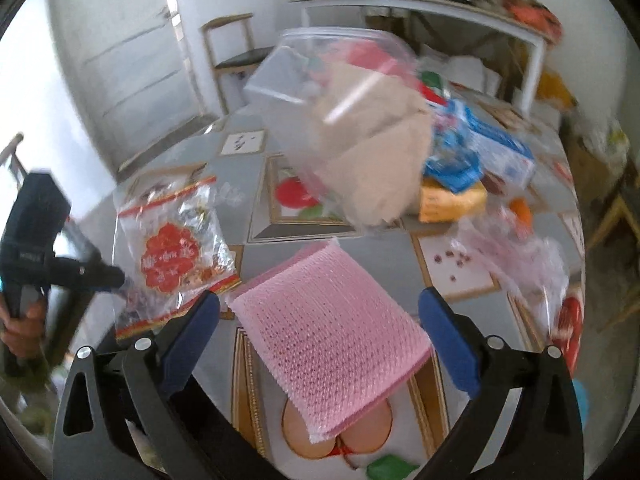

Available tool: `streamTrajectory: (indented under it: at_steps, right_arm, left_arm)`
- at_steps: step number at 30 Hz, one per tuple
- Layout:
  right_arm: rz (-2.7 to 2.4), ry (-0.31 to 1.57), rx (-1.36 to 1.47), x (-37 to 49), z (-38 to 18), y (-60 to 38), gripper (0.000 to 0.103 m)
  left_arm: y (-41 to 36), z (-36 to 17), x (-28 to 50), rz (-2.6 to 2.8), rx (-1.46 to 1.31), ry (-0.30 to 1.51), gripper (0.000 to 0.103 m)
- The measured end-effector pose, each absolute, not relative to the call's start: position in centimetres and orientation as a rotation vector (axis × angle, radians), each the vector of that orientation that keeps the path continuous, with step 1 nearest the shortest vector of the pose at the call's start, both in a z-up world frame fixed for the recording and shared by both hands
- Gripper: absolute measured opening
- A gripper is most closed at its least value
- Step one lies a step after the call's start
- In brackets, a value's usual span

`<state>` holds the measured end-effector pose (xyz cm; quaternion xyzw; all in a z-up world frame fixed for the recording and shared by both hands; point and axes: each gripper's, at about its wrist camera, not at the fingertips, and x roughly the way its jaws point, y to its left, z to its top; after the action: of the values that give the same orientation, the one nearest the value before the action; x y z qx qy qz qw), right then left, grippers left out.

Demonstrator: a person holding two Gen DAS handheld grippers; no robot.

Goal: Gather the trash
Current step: 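Grasp the clear red-print snack bag with the left tool while the right tool lifts the sponge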

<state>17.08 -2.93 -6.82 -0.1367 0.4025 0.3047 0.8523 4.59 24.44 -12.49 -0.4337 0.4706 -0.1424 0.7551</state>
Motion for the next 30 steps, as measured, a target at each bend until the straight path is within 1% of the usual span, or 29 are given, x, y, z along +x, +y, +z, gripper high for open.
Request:
streamTrajectory:
  at_steps: [1, 3, 5, 6, 8, 9, 10, 11, 13, 15, 16, 19, 24, 30]
  right_arm:
    - [0.662, 0.843, -0.331, 17.1, -7.0, -2.5, 0.096]
    - [0.685, 0.851, -0.394, 17.4, -7.5, -1.9, 0.096]
    - [0.714, 0.878, -0.435, 17.8, -8.1, -1.3, 0.096]
    - [0.722, 0.89, -0.455, 17.9, -8.4, -1.1, 0.096]
    - [0.724, 0.915, -0.486, 18.2, -9.0, -0.8, 0.096]
    - [0.727, 0.924, -0.493, 18.2, -9.2, -0.8, 0.096]
    - [0.728, 0.931, -0.502, 18.1, -9.3, -0.7, 0.096]
    - [0.727, 0.934, -0.507, 18.0, -9.5, -0.7, 0.096]
    - [0.724, 0.942, -0.514, 17.8, -9.8, -0.7, 0.096]
    - [0.716, 0.949, -0.511, 17.5, -9.9, -0.7, 0.096]
    - [0.713, 0.95, -0.509, 17.4, -9.9, -0.7, 0.092]
    - [0.704, 0.96, -0.49, 16.8, -9.6, -0.8, 0.087]
    - [0.675, 0.941, -0.47, 15.6, -8.8, -1.0, 0.084]
    - [0.67, 0.887, -0.422, 13.6, -6.7, -1.7, 0.082]
  left_arm:
    - [24.2, -12.5, 4.8, -0.31, -0.94, 1.029, 0.044]
    - [23.9, -12.4, 4.9, -0.304, -0.92, 1.029, 0.038]
    - [23.6, -12.4, 5.1, -0.297, -0.894, 1.037, 0.028]
    - [23.5, -12.4, 5.0, -0.295, -0.889, 1.04, 0.025]
    - [23.5, -12.5, 4.9, -0.298, -0.887, 1.041, 0.016]
    - [23.5, -12.5, 4.8, -0.298, -0.886, 1.039, 0.016]
    - [23.6, -12.5, 4.7, -0.298, -0.885, 1.034, 0.013]
    - [23.6, -12.5, 4.6, -0.298, -0.883, 1.031, 0.007]
    - [23.5, -12.3, 4.4, -0.304, -0.869, 1.024, 0.002]
    - [23.4, -11.8, 4.2, -0.304, -0.848, 1.005, 0.001]
    - [23.4, -11.6, 4.0, -0.302, -0.84, 0.997, 0.0]
    - [23.3, -10.9, 3.4, -0.302, -0.818, 0.966, 0.0]
    - [23.6, -9.6, 1.9, -0.303, -0.788, 0.915, 0.0]
    - [24.1, -7.2, -0.4, -0.308, -0.75, 0.833, 0.0]
